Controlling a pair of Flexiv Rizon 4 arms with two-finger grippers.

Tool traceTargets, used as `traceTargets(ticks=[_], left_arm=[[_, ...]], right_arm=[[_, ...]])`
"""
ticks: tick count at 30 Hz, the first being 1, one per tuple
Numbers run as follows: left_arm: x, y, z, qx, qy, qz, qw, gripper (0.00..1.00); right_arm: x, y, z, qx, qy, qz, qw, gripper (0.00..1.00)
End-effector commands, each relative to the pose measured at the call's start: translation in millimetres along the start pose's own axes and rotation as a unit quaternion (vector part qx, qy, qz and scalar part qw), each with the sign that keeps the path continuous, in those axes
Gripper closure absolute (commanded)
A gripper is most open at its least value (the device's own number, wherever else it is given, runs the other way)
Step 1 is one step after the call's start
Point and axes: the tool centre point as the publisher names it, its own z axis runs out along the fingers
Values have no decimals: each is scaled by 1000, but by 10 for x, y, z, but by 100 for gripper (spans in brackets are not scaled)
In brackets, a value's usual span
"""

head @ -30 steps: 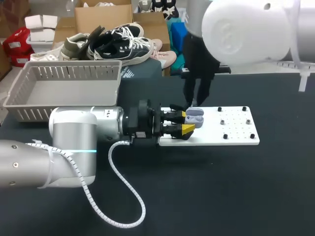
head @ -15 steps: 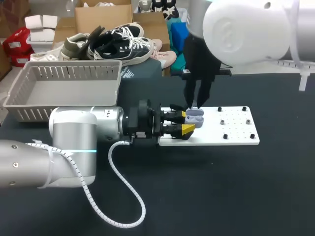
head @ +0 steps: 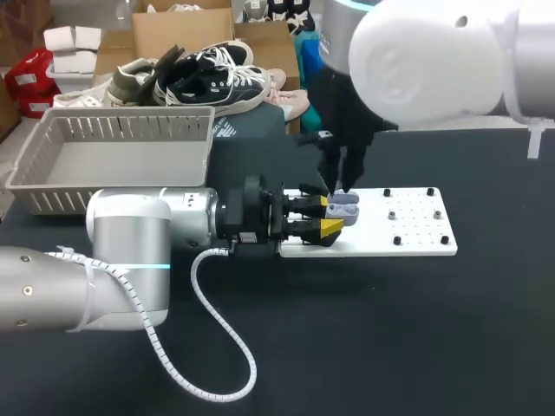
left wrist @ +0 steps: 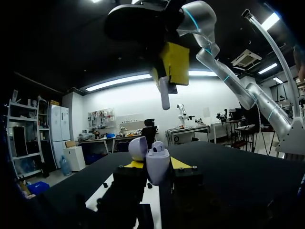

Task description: Pick up each earbud case from the left stands, insert the matching earbuds, close the lid, and place the case in the box.

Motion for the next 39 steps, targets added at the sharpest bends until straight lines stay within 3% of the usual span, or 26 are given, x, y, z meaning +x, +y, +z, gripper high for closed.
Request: traceTargets(ticks=[1, 15, 39], left_arm=[[3, -11, -4, -1, -1, 1, 1000, 100], [3, -11, -4, -1, -1, 1, 1000, 100], [3, -11, -4, -1, -1, 1, 1000, 100]], right_arm=[[-19, 10, 76, 2, 7, 7, 1000, 100], [-107, -29, 250, 8, 8, 15, 1000, 100], [-106, -113, 294, 14, -15, 1, 1000, 100]])
